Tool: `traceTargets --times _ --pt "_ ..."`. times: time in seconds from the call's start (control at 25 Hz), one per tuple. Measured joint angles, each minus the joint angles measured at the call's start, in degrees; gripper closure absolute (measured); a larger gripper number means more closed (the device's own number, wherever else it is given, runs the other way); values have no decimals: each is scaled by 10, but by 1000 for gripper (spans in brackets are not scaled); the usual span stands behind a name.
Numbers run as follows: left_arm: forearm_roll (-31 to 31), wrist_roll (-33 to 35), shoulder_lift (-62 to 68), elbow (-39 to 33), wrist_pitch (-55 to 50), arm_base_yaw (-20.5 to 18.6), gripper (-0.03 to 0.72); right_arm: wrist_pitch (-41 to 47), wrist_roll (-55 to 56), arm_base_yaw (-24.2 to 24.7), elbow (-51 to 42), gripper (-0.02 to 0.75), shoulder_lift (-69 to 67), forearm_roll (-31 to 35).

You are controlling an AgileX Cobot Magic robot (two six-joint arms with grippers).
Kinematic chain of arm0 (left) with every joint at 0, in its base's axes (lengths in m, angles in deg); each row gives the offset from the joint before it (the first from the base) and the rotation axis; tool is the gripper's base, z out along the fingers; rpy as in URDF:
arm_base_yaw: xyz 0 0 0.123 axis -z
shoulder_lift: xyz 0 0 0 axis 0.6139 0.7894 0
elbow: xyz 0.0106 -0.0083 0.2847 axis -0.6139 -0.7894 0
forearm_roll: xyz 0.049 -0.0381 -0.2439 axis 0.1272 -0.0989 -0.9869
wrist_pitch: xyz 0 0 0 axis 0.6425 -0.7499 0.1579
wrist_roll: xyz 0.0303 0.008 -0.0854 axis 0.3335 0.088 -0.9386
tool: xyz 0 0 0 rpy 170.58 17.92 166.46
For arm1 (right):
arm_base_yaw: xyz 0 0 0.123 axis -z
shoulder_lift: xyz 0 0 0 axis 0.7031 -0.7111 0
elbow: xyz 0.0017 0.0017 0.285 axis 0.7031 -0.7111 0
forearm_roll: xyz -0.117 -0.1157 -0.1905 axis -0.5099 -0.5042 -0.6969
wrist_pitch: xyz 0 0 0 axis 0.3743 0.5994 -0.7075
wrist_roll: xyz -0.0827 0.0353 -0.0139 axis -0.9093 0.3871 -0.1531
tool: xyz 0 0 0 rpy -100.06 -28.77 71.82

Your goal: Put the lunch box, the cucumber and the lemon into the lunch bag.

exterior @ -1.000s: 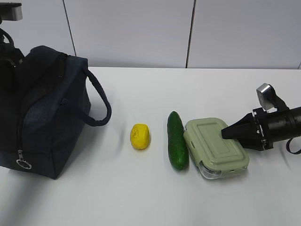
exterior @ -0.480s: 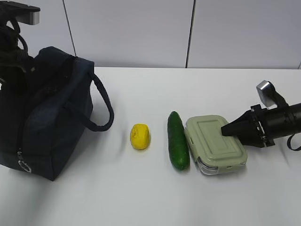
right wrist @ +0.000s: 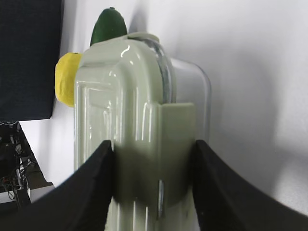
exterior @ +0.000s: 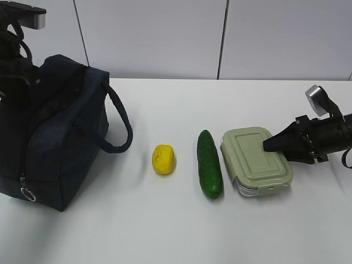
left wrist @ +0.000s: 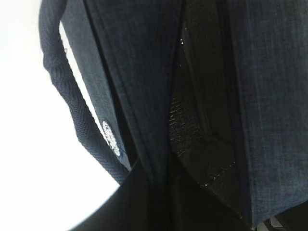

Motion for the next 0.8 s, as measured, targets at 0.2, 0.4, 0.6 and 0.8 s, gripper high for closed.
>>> traceTargets --times 0.2,0.4,0.6,0.8 --pt "0 -1 0 0 0 0 677 -1 11 0 0 379 0 0" --pt "0 -2 0 0 0 0 677 -1 23 0 0 381 3 5" --pt "0 -3 0 0 0 0 677 -3 26 -6 -4 381 20 18" --pt "0 -4 0 0 0 0 677 -3 30 -34 -1 381 42 22"
